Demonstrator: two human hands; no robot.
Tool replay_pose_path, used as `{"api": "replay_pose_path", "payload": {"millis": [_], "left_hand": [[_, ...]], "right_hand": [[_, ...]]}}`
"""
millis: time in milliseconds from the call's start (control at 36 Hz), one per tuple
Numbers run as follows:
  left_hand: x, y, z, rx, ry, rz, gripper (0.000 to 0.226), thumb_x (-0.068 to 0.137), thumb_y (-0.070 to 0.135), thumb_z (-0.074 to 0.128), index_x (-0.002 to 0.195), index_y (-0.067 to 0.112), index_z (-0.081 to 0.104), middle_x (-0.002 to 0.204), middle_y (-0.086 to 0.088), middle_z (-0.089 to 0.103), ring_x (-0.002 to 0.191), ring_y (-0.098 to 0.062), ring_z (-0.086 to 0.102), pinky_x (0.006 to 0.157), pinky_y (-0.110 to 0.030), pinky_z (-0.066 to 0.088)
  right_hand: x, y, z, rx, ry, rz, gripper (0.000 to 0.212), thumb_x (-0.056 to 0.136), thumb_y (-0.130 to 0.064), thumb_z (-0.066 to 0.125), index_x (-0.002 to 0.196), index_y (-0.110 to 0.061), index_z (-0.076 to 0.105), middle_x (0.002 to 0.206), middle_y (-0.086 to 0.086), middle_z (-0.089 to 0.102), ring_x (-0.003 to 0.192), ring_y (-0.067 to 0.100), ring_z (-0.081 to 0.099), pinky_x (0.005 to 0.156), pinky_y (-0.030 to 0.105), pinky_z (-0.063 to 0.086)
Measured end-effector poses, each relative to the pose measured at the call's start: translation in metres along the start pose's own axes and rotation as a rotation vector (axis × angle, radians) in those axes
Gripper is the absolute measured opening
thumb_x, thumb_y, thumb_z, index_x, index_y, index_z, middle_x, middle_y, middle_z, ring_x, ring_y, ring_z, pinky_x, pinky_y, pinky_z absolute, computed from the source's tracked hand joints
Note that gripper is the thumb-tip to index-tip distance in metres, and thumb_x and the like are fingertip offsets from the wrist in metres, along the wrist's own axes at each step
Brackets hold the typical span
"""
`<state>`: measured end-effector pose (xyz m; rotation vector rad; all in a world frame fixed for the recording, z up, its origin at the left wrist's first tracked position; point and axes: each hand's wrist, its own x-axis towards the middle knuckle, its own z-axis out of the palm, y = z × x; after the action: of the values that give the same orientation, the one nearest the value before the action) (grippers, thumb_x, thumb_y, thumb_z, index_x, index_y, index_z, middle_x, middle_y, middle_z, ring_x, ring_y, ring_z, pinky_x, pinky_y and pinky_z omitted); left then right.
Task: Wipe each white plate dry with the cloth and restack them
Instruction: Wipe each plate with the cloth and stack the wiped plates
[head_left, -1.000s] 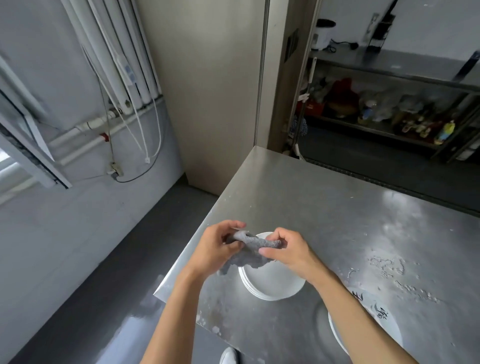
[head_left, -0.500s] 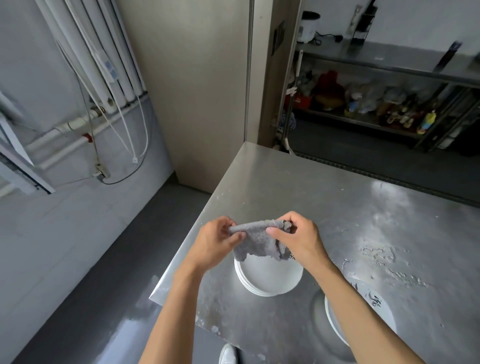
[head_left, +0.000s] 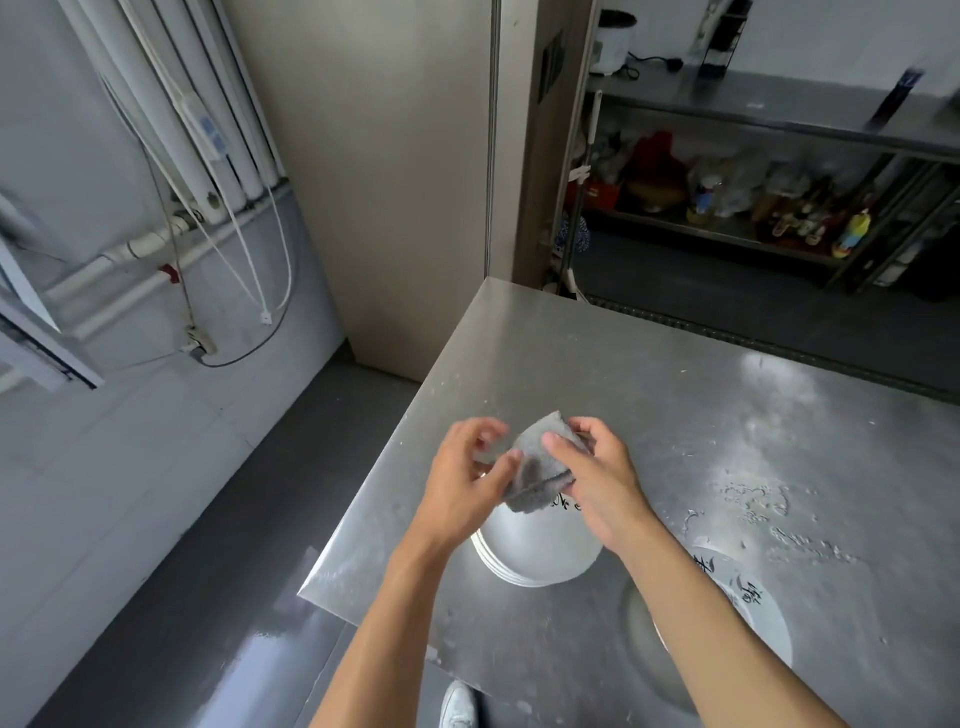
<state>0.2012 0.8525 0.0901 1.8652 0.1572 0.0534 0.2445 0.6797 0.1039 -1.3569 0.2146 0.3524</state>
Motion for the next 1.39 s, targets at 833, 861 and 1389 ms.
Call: {"api": "replay_pose_path", "payload": {"millis": [833,861,1389], "left_hand": [[-0.002,-0.022,0.007,-0.210,-0.209,-0.371,0.020,0.098,0.016,0.074,0.116,0.008,0.070,0.111,-0.018,0.075,0.100,-0.025,0.076,0.088,-0.035,0.063],[-0.003,-0.027,0.006,-0.189,-0.179,-0.386,0.018,0.099,0.018,0.072,0.115,0.010,0.071,0.109,-0.016,0.075,0.095,-0.020,0.076,0.085,-0.033,0.062],[-0.011,-0.077,0.014,0.271,-0.065,-0.455,0.037,0.094,0.010,0.064,0.130,0.014,0.072,0.113,-0.006,0.067,0.097,-0.026,0.067,0.082,-0.027,0.048]], "right_hand": [[-0.022,0.051,-0.030,-1.072,-0.140,-0.721,0.021,0.087,-0.026,0.076,0.105,-0.018,0.069,0.100,-0.005,0.058,0.080,0.016,0.059,0.071,0.037,0.054],[-0.022,0.052,-0.031,-1.065,-0.112,-0.720,0.017,0.088,-0.025,0.075,0.103,-0.020,0.068,0.094,-0.005,0.057,0.074,0.016,0.056,0.068,0.036,0.053],[-0.009,0.099,-0.056,-1.263,-0.069,-0.348,0.033,0.096,-0.032,0.066,0.127,-0.020,0.068,0.118,-0.007,0.061,0.121,0.018,0.050,0.103,0.033,0.043]]}}
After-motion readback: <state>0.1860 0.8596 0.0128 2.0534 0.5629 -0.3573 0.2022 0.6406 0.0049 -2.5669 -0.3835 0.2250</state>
